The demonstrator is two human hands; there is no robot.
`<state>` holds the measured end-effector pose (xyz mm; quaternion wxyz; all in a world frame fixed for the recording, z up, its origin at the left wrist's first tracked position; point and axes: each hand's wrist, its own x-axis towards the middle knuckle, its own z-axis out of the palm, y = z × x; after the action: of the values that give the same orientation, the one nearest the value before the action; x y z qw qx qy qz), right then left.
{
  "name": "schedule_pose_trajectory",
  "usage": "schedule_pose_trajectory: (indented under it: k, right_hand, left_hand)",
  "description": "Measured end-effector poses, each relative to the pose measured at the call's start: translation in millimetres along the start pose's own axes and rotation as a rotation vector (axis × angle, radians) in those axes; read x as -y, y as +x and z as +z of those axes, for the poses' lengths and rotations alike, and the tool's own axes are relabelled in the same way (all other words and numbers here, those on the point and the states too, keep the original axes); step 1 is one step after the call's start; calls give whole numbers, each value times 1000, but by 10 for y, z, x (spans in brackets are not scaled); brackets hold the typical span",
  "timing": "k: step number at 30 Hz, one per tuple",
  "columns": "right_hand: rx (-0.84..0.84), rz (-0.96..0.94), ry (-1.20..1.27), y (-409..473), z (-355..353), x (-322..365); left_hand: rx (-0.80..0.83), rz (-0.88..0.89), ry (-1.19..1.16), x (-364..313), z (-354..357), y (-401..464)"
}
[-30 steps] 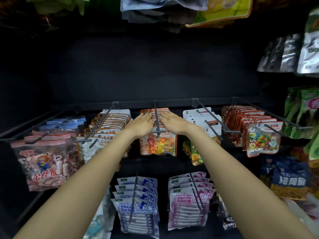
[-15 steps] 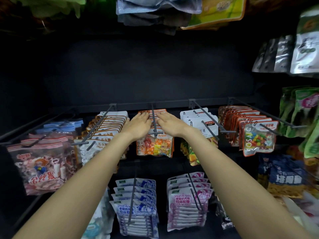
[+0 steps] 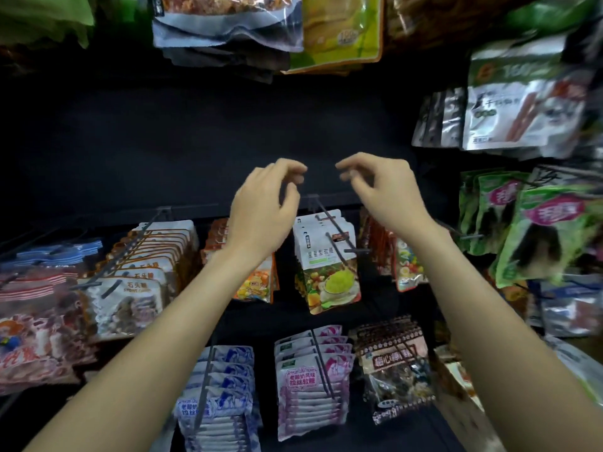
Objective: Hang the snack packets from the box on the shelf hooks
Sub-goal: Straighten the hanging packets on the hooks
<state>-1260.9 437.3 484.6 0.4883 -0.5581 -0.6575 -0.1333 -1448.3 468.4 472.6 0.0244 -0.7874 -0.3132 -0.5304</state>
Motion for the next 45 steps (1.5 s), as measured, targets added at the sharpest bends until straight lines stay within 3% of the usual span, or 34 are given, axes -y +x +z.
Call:
schedule_pose_trajectory:
  k: [4, 9, 12, 16, 22, 33, 39, 45]
  right_hand:
    - [108, 77, -51, -58, -40, -443]
    - [331, 54, -202, -129, 270, -752]
    - [490, 64, -214, -120, 527, -809]
    - [586, 32, -260, -99, 727, -861]
    - [421, -29, -214, -254, 763, -868]
    - [396, 43, -137, -207, 610, -875]
    - [699, 96, -159, 17, 750, -866]
    - [561, 15, -215, -70, 765, -874]
  left_hand:
    - [275, -157, -23, -21, 434, 89]
    - [598, -142, 440, 130, 893, -79]
    - [713, -184, 526, 196, 1010, -114]
    - [689, -180, 511, 270, 1043, -127]
    - [548, -82, 463, 285, 1016, -211]
    - [489, -65, 386, 256, 952, -288]
    - [484, -92, 313, 289, 946, -260]
    - [477, -99, 281, 322, 951, -255]
